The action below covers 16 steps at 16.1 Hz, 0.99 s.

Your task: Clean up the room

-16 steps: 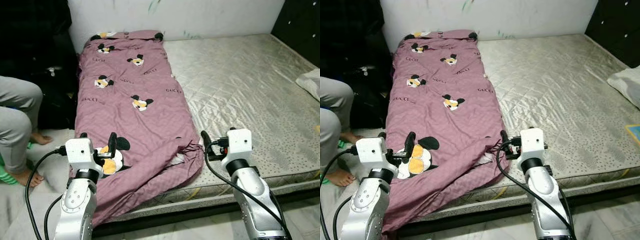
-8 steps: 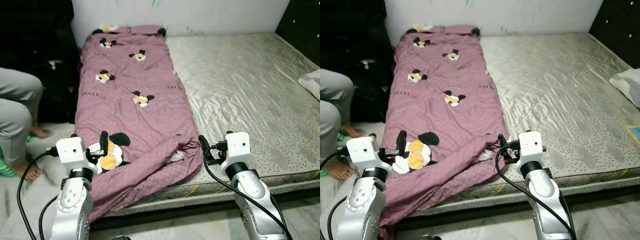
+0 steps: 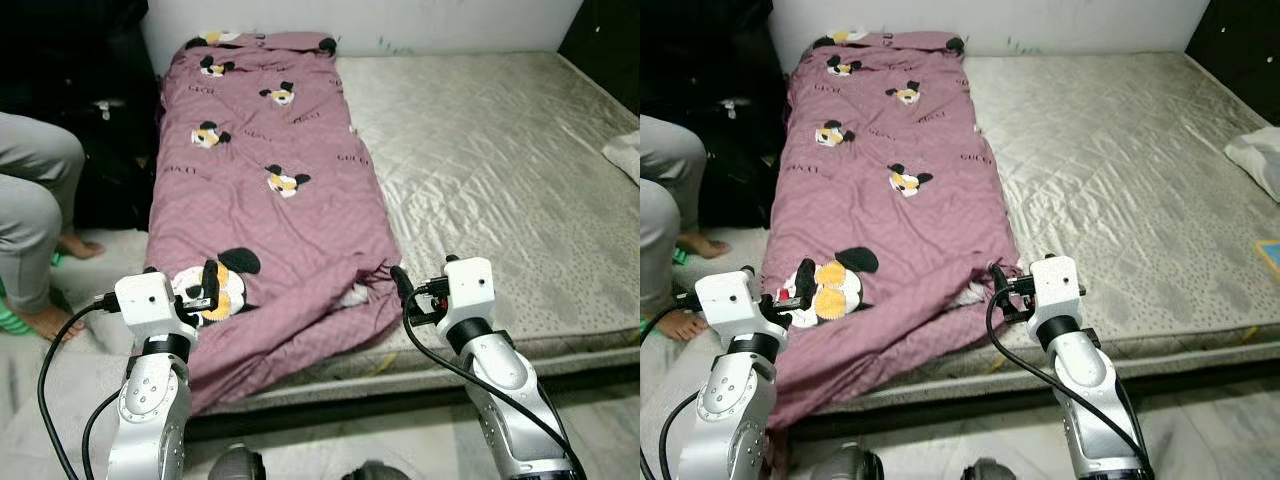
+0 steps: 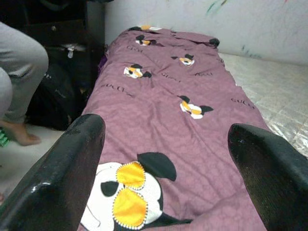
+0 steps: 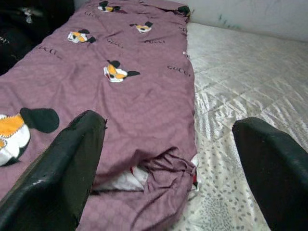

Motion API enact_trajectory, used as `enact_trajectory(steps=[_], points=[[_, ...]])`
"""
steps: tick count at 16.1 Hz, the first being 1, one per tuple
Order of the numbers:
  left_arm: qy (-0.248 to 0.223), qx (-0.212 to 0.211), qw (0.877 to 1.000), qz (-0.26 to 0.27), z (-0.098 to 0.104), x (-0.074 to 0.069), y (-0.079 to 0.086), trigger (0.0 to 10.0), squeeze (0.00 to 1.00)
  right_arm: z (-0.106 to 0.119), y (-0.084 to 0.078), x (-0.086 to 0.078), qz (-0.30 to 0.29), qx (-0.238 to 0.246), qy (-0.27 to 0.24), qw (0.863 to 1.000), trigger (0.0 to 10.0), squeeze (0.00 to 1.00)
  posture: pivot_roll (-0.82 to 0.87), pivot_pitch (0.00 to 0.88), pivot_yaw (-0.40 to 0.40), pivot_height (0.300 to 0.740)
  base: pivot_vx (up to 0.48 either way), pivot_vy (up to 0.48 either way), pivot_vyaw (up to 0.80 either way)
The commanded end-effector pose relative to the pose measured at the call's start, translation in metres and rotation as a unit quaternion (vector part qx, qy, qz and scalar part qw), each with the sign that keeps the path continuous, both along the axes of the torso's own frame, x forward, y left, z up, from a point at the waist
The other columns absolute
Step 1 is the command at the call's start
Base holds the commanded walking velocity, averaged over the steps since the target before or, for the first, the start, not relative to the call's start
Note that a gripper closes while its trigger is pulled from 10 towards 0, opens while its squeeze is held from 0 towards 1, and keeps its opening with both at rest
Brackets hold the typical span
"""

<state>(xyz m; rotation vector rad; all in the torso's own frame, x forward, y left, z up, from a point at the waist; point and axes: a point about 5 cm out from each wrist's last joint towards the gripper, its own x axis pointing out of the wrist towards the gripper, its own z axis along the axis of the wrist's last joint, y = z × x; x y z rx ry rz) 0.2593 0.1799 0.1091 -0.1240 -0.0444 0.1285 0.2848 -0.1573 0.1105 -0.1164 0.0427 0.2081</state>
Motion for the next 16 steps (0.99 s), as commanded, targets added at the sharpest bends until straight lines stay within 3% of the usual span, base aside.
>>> enact_trajectory(steps=[1,4,11,16], points=[[0.0,0.003,1.0,0.005,0.0019,-0.0001,-0.0001,10.0,0.0,0.0017,-0.0037,0.0017,-0.001,-0.002,-0.003,1.0,10.0,0.0,-0.02,0.152,-0.025,0.675,0.0,0.0,0.0],[0.008,-0.011,1.0,0.009,-0.0017,-0.0013,-0.0026,10.0,0.0,0.0038,-0.0032,0.0047,0.013,-0.018,-0.01,1.0,10.0,0.0,-0.02,0.148,-0.03,0.671,0.0,0.0,0.0],[0.005,-0.01,1.0,0.006,-0.0009,0.0015,-0.005,10.0,0.0,0.0034,-0.0005,0.0081,0.021,-0.016,-0.01,1.0,10.0,0.0,-0.02,0.136,-0.034,0.603,0.0,0.0,0.0],[-0.003,-0.016,1.0,-0.012,0.001,0.0022,-0.009,10.0,0.0,0.0034,-0.001,0.0102,0.021,-0.015,-0.011,1.0,10.0,0.0,-0.03,0.136,-0.035,0.603,0.0,0.0,0.0]])
